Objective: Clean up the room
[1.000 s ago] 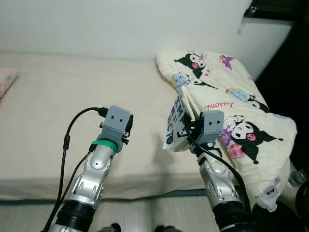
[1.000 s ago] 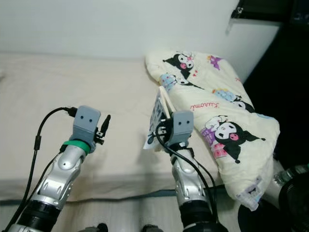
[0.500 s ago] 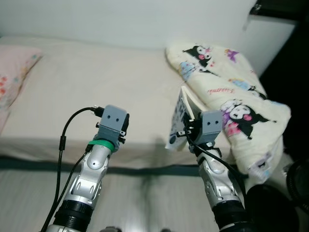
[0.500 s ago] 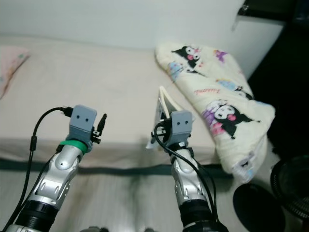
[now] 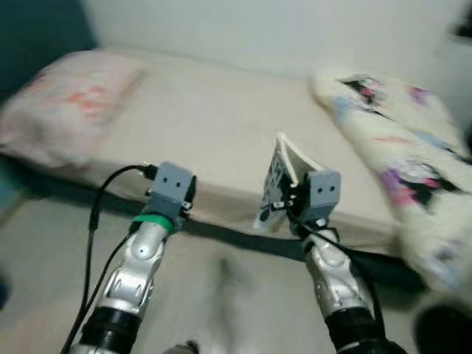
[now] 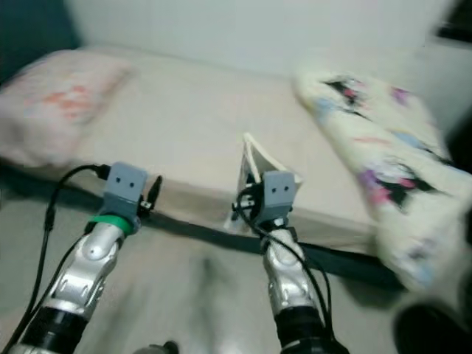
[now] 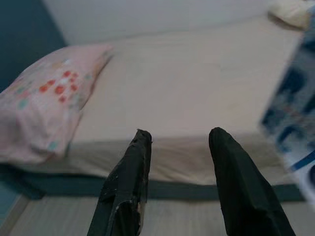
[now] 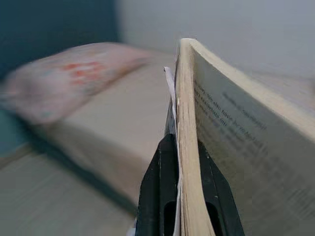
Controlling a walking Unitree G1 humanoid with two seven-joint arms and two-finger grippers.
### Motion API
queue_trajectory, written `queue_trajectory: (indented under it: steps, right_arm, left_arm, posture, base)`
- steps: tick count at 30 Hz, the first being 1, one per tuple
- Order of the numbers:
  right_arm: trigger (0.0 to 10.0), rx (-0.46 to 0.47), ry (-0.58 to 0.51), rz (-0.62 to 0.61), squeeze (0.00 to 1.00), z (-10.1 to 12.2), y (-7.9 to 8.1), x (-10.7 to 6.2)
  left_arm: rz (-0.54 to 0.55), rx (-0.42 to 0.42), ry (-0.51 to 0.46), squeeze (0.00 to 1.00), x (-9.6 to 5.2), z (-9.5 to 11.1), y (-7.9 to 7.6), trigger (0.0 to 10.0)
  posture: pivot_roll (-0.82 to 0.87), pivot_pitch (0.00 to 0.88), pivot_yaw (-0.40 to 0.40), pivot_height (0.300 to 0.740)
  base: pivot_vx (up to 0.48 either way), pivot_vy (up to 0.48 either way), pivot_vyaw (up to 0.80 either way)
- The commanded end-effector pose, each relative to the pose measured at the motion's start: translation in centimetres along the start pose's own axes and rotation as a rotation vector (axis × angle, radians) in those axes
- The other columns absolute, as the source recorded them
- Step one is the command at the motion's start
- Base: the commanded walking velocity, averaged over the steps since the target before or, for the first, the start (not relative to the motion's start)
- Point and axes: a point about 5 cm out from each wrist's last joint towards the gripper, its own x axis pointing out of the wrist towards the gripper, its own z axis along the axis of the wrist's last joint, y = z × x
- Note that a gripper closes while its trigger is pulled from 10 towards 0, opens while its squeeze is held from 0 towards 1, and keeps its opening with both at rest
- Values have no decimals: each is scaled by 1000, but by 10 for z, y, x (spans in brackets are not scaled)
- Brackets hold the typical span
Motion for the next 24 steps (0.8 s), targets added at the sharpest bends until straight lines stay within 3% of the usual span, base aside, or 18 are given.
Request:
queue_trajectory:
  steps: [1,8,24]
  right_arm:
    - [10000,-5,-29,-10,0,6,-4,2]
    - [10000,5,-33,-16,0,6,-5,2]
    - [10000,20,-43,-63,0,7,-11,2]
  left_arm:
    - [-18,3,9,0,1,0,-3,10000]
    - [-13,4,7,0,2,0,-2,10000]
    - [-13,16,5,0,3,-1,-1,10000]
  posture:
    - [34,11,-1,740]
    - [35,11,-2,740]
    - [32,9,-1,740]
  base:
    - [0,0,781]
    - [59,0,760]
    - [469,0,0]
